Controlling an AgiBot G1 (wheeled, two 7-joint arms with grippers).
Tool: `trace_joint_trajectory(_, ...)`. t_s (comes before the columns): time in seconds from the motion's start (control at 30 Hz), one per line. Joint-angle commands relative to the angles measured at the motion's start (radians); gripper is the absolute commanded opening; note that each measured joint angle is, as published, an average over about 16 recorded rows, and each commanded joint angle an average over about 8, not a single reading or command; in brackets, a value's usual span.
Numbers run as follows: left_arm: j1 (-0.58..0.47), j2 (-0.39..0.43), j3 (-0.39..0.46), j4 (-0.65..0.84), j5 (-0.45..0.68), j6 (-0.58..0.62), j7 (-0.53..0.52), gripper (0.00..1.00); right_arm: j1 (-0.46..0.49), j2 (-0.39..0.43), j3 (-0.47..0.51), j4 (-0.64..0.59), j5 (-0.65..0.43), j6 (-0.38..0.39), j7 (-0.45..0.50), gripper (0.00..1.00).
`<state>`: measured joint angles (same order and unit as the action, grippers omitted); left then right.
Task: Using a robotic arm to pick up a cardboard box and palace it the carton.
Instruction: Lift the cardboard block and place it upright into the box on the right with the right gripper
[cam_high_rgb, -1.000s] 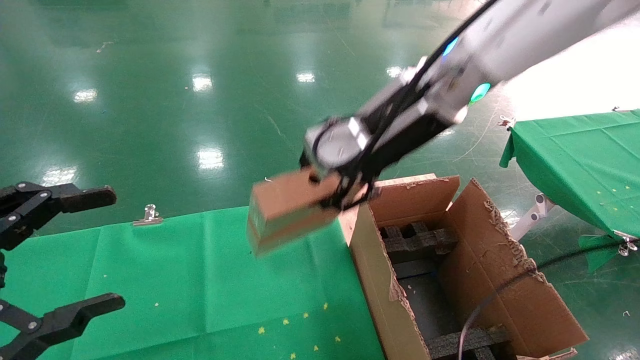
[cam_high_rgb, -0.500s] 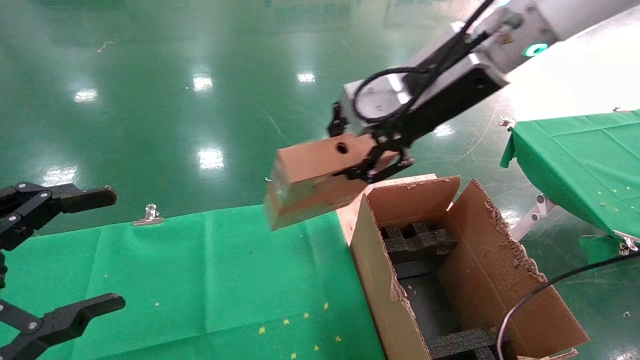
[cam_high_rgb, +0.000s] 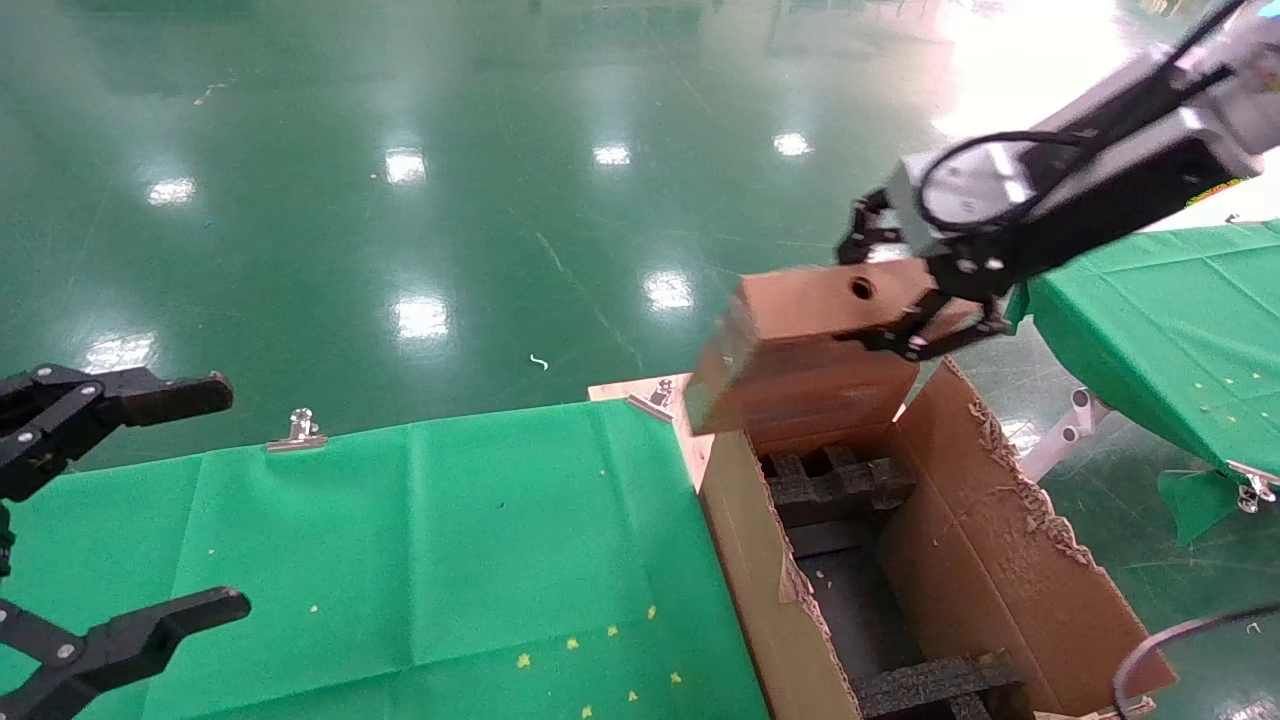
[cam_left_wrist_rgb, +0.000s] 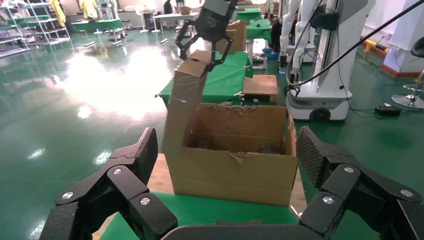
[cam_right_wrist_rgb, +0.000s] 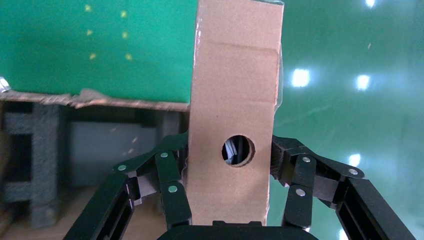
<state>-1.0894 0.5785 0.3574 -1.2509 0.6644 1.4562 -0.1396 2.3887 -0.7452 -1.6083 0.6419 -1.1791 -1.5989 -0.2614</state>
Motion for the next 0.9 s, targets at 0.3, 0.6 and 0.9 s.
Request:
trace_joint_trajectory(0.3,0.0,0.0,0.0,0.0,0.0,0.0,0.0,1.0,0.058,0.141,-0.183,0.007,0.035,0.002,0.008,0.0)
trace_joint_trajectory(0.6,0.0,0.0,0.0,0.0,0.0,0.0,0.0,1.0,0.087,0.195,-0.31,-0.03,0.038,0.01,0.039,0.0)
trace_joint_trajectory(0.9,0.0,0.0,0.0,0.0,0.0,0.0,0.0,1.0,0.04,0.203,-0.364,-0.06,0.096,0.048,0.21,0.0)
